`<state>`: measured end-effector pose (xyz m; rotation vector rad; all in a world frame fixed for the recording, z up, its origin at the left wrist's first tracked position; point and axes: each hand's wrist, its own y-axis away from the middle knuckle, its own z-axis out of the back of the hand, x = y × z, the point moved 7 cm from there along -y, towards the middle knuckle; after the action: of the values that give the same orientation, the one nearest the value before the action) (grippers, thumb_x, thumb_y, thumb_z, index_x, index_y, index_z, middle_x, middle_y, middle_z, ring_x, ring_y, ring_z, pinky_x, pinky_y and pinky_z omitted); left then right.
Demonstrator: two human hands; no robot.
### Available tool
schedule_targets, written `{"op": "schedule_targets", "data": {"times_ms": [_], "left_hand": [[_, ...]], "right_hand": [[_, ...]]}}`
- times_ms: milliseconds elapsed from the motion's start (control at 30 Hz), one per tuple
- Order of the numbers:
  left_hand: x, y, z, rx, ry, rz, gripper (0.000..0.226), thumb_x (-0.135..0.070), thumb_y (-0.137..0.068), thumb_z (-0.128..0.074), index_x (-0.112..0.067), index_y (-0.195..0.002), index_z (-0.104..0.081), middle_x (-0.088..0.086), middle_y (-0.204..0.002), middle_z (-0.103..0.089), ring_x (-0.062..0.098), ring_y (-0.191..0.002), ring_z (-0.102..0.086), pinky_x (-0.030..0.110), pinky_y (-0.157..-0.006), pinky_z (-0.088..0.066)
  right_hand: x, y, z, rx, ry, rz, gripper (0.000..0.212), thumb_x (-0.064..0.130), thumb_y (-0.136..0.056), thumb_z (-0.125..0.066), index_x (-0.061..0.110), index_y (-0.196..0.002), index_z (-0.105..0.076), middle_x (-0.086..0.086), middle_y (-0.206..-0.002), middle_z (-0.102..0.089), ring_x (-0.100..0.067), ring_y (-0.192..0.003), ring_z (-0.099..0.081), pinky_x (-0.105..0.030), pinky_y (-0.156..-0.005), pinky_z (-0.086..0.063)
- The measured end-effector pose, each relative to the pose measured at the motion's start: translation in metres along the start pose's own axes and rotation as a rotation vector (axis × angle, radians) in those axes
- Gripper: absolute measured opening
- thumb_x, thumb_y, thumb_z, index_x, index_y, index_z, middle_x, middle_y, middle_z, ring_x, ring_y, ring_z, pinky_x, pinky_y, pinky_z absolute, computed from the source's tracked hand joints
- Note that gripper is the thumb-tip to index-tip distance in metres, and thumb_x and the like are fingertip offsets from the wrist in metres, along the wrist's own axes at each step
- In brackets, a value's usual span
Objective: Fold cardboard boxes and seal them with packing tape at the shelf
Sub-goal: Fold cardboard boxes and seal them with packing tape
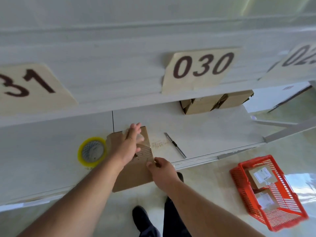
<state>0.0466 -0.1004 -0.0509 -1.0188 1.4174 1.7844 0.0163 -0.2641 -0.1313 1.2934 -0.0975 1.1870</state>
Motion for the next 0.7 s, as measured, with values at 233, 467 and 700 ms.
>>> {"op": "schedule_targets", "data": {"times_ms": [233,467,700], "left_hand": [[0.015,0.024,0.004,-0.031,0.101,-0.066,0.056,-0.047,-0.104,-0.035,-0.028,-0.157,-0.035,0.002,-0.137,-0.060,0.019,-0.118,-0.067,0.032,-0.094,-0.059],[0.022,0.028,-0.011,-0.068,-0.007,-0.151,0.057,-0.069,-0.094,-0.036,-0.052,-0.149,-0.036,-0.007,-0.133,-0.063,0.009,-0.100,-0.074,0.039,-0.091,-0.062],[0.039,0.033,0.028,-0.186,-0.004,-0.054,0.055,-0.058,-0.100,-0.035,-0.044,-0.154,-0.033,-0.020,-0.118,-0.068,0.012,-0.093,-0.077,0.039,-0.084,-0.063]], "right_hand": [[0.019,0.002,-0.009,0.010,0.205,0.037,0.053,0.055,-0.099,-0.038,0.036,-0.147,-0.048,0.004,-0.134,-0.066,-0.026,-0.120,-0.062,-0.039,-0.100,-0.050],[0.020,-0.001,-0.013,0.022,0.201,0.001,0.054,0.050,-0.099,-0.039,0.038,-0.151,-0.043,0.002,-0.140,-0.063,-0.030,-0.129,-0.058,-0.044,-0.107,-0.049],[0.022,0.000,-0.016,0.023,0.248,0.030,0.065,0.056,-0.093,-0.029,0.035,-0.154,-0.038,0.003,-0.136,-0.064,-0.030,-0.124,-0.057,-0.047,-0.105,-0.049]]}}
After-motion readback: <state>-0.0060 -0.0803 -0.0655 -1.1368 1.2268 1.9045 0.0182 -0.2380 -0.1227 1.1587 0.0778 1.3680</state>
